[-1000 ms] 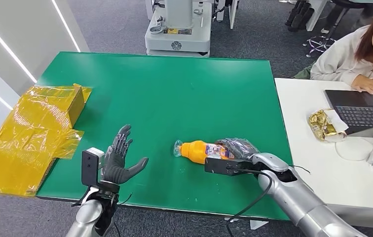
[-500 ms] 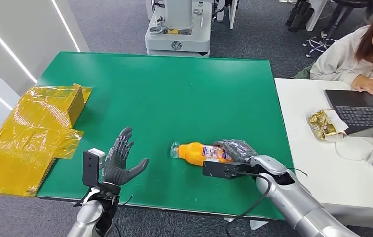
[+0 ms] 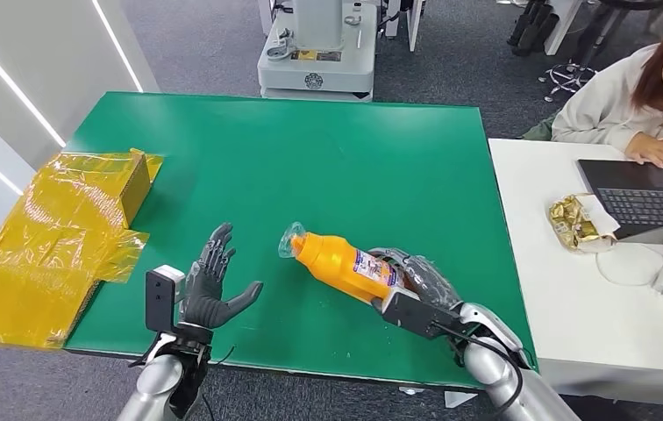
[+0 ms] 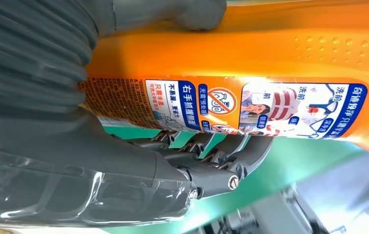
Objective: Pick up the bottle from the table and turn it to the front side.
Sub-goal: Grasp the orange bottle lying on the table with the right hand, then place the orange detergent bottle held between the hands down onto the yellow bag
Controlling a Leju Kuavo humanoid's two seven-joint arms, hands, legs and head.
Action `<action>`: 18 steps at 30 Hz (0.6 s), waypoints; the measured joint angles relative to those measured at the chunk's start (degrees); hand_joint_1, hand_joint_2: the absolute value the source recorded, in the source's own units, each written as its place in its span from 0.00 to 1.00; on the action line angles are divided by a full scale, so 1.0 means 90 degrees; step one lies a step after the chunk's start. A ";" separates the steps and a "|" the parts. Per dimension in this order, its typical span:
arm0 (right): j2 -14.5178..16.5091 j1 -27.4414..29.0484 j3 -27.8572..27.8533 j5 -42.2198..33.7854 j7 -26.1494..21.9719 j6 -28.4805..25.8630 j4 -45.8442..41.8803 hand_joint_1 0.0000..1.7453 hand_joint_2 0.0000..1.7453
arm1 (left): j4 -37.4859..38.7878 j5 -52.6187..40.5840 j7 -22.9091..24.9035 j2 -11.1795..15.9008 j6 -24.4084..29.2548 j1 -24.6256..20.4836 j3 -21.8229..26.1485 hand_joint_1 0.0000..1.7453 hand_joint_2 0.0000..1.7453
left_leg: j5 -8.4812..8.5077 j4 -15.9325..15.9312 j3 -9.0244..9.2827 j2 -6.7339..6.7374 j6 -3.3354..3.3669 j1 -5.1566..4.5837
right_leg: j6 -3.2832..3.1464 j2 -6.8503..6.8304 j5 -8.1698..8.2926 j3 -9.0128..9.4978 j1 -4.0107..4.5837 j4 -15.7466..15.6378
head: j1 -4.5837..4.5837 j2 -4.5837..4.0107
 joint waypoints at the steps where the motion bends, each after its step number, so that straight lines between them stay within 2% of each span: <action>1: -0.0001 0.0114 -0.0080 -0.0015 -0.0033 -0.0055 -0.0143 1.00 1.00 | 0.0001 -0.0005 -0.0008 0.0007 0.0002 -0.0014 0.0000 0.00 1.00 | 0.0000 0.0000 0.0000 0.0000 0.0000 0.0000 | 0.0000 0.0000 0.0000 0.0000 0.0000 0.0000 | 0.0000 0.0000; 8: 0.0007 0.0699 -0.0543 -0.0245 -0.0277 -0.0462 -0.0846 1.00 1.00 | -0.0002 -0.0129 -0.0041 0.0036 0.0013 -0.0115 0.0000 0.00 1.00 | 0.0001 0.0000 0.0000 -0.0001 0.0000 0.0000 | 0.0000 -0.0003 0.0000 0.0000 0.0000 0.0000 | 0.0001 0.0000; 11: 0.0073 0.0887 -0.0750 -0.0409 -0.0480 -0.0645 -0.1003 1.00 1.00 | -0.0011 -0.0185 0.0014 0.0053 -0.0070 -0.0305 0.0000 0.00 1.00 | 0.0001 0.0000 -0.0001 -0.0001 0.0000 0.0000 | -0.0001 -0.0003 0.0001 0.0001 0.0000 0.0001 | 0.0001 0.0000; 18: 0.0355 0.0889 -0.0936 -0.0567 -0.0809 -0.0742 -0.0948 1.00 1.00 | -0.0095 -0.0047 0.0183 0.0071 -0.0452 -0.0787 -0.0006 0.00 1.00 | 0.0005 0.0000 0.0000 0.0001 0.0000 0.0002 | -0.0002 -0.0001 0.0002 0.0001 0.0000 0.0003 | 0.0001 0.0000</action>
